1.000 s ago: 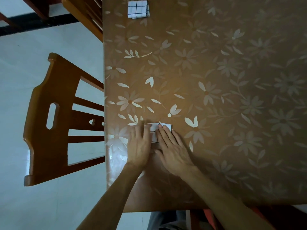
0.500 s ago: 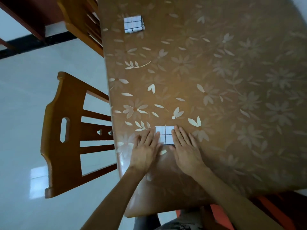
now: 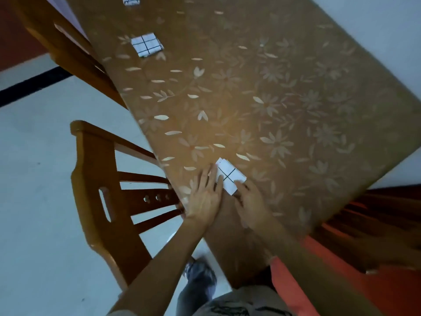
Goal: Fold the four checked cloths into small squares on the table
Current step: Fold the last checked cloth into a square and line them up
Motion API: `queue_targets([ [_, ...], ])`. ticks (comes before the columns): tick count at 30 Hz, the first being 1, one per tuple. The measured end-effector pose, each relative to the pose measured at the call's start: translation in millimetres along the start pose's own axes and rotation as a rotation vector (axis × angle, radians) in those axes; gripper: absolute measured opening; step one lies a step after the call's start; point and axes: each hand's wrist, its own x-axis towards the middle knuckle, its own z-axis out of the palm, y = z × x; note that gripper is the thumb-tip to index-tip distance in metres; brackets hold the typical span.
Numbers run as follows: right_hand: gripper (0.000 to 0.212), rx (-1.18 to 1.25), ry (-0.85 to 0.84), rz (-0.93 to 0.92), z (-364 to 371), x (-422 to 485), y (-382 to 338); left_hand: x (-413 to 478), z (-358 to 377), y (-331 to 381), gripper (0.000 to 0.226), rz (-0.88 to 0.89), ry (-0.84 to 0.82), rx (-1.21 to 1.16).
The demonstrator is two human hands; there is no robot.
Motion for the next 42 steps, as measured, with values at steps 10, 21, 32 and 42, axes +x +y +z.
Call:
queue_targets([
  [10, 0.033, 0.039, 0.101, 0.029, 11.7, 23.1, -50.6, 1.0, -0.5, -52.5, 0.066, 0.069, -0.158, -0.022],
  [21, 0.057, 0.087, 0.121, -0.055, 15.3, 109.6, -127.7, 78.5, -47.1, -168.3, 0.064, 0.078, -0.263, 0.066],
  [32, 0.069, 0.026, 0.036, 0.196, 33.9, 201.1, -230.4, 185.7, -93.1, -307.5, 0.067, 0.263, -0.281, -0.047],
  [42, 0.061, 0.185, 0.183, 0.409, 37.1, 252.5, -286.3, 197.5, -113.6, -383.4, 0.061, 0.523, -0.145, -0.182],
])
